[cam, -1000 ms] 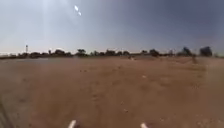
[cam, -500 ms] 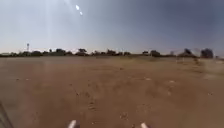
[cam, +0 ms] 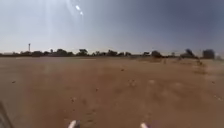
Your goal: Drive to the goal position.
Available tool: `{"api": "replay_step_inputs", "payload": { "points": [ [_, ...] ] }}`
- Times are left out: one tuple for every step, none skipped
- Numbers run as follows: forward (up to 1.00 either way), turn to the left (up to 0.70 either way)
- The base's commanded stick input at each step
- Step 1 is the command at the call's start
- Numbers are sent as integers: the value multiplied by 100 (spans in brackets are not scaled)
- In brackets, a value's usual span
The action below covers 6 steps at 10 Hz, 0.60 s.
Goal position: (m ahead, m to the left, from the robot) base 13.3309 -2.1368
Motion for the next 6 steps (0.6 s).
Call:
{"api": "replay_step_inputs", "payload": {
  "points": [
    [50,0],
    [50,0],
    [50,0],
    [50,0],
    [50,0],
    [50,0]
  ]
}}
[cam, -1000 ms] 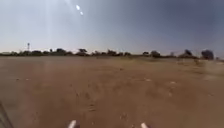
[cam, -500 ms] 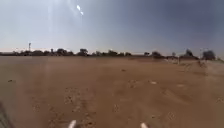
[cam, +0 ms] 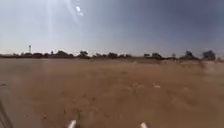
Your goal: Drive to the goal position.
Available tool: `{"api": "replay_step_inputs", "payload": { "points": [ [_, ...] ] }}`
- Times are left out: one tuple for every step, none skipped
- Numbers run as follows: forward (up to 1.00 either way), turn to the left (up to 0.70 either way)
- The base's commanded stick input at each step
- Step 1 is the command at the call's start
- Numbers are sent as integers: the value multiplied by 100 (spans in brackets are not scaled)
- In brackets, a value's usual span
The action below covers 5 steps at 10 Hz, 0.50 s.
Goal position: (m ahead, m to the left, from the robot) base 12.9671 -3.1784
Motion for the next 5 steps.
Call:
{"api": "replay_step_inputs", "payload": {
  "points": [
    [50,0],
    [50,0],
    [50,0],
    [50,0],
    [50,0]
  ]
}}
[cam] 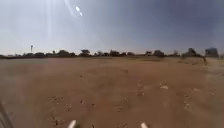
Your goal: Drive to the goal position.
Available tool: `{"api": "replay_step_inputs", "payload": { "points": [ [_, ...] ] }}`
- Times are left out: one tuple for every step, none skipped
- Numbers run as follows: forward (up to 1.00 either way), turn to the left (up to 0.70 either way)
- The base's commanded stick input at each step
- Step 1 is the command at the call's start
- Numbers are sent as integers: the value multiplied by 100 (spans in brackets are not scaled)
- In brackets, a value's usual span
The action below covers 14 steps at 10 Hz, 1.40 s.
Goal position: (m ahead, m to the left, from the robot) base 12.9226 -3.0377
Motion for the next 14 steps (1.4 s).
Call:
{"api": "replay_step_inputs", "payload": {
  "points": [
    [50,0],
    [50,0],
    [50,0],
    [50,0],
    [50,0],
    [50,0],
    [50,0],
    [50,0],
    [50,0],
    [50,0],
    [50,0],
    [50,0],
    [50,0],
    [50,0]
  ]
}}
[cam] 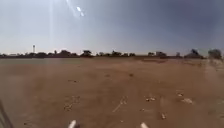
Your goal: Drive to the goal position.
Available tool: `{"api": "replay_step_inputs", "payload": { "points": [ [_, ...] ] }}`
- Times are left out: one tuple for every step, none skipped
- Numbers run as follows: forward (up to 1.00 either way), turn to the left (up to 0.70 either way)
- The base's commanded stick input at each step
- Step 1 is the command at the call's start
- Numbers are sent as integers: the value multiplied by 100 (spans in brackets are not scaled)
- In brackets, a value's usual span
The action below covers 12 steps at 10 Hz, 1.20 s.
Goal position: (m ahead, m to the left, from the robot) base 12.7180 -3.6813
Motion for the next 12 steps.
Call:
{"api": "replay_step_inputs", "payload": {
  "points": [
    [50,0],
    [50,0],
    [50,0],
    [50,0],
    [50,0],
    [50,0],
    [50,0],
    [50,0],
    [50,0],
    [50,0],
    [50,0],
    [50,0]
  ]
}}
